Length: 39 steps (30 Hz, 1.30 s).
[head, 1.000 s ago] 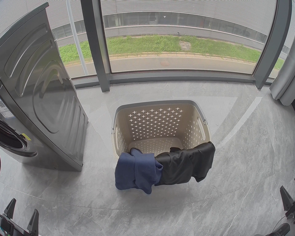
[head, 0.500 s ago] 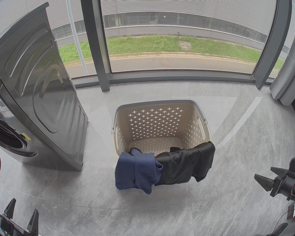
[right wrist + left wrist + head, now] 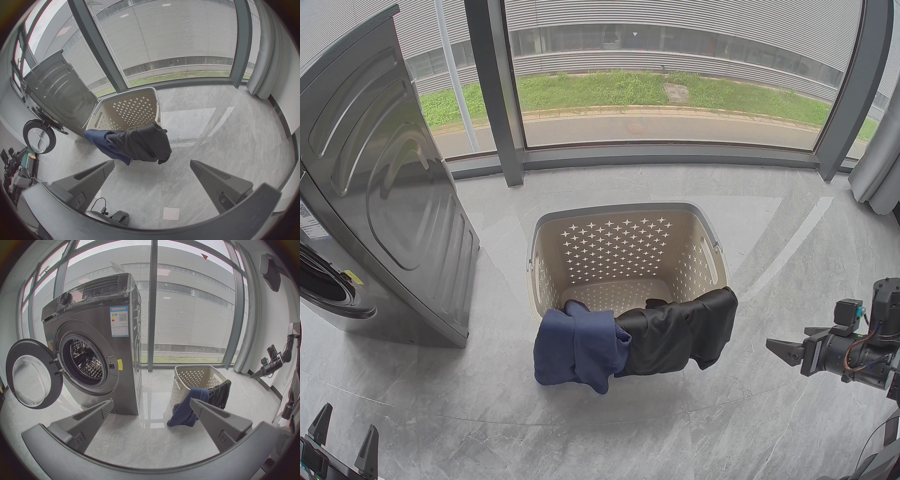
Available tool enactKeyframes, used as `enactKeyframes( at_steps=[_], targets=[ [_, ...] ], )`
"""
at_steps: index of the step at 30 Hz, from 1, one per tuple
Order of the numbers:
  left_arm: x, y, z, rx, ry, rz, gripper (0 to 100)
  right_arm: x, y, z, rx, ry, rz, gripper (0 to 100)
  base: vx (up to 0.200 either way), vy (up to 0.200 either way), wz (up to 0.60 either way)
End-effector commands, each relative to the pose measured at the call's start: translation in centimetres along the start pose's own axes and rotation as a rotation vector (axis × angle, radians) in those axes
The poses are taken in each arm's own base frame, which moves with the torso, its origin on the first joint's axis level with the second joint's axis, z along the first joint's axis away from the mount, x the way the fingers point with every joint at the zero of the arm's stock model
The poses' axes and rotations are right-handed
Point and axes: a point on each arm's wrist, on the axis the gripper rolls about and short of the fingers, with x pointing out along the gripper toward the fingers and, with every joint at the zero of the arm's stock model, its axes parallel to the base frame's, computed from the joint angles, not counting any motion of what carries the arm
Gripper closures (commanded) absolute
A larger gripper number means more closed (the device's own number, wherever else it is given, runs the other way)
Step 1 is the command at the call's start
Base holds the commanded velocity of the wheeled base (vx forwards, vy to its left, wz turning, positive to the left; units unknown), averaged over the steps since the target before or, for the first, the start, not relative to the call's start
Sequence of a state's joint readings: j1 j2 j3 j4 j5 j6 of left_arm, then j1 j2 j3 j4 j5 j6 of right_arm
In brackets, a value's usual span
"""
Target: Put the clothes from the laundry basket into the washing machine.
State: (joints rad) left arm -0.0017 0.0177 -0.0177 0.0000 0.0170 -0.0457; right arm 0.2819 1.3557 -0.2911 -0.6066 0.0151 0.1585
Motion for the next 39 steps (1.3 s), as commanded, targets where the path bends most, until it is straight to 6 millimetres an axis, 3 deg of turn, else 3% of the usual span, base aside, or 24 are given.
enactKeyframes(
  at_steps=[1, 13, 25, 39],
  targets=[
    [0.0, 0.0, -0.5, 0.000, 0.000, 0.000, 0, 4.3, 0.7, -1.5, 0.006, 0.094, -0.010, 0, 0.000, 0.000, 0.00],
    [0.0, 0.0, -0.5, 0.000, 0.000, 0.000, 0, 10.2, 1.4, -1.9, -0.004, 0.080, 0.001, 0, 0.000, 0.000, 0.00],
    [0.0, 0.0, -0.5, 0.000, 0.000, 0.002, 0, 13.5, 2.8, -1.9, -0.012, 0.080, 0.015, 0, 0.000, 0.000, 0.00],
    [0.0, 0.0, -0.5, 0.000, 0.000, 0.002, 0, 16.9, 2.9, -1.4, -0.001, 0.060, 0.010, 0, 0.000, 0.000, 0.00]
  ],
)
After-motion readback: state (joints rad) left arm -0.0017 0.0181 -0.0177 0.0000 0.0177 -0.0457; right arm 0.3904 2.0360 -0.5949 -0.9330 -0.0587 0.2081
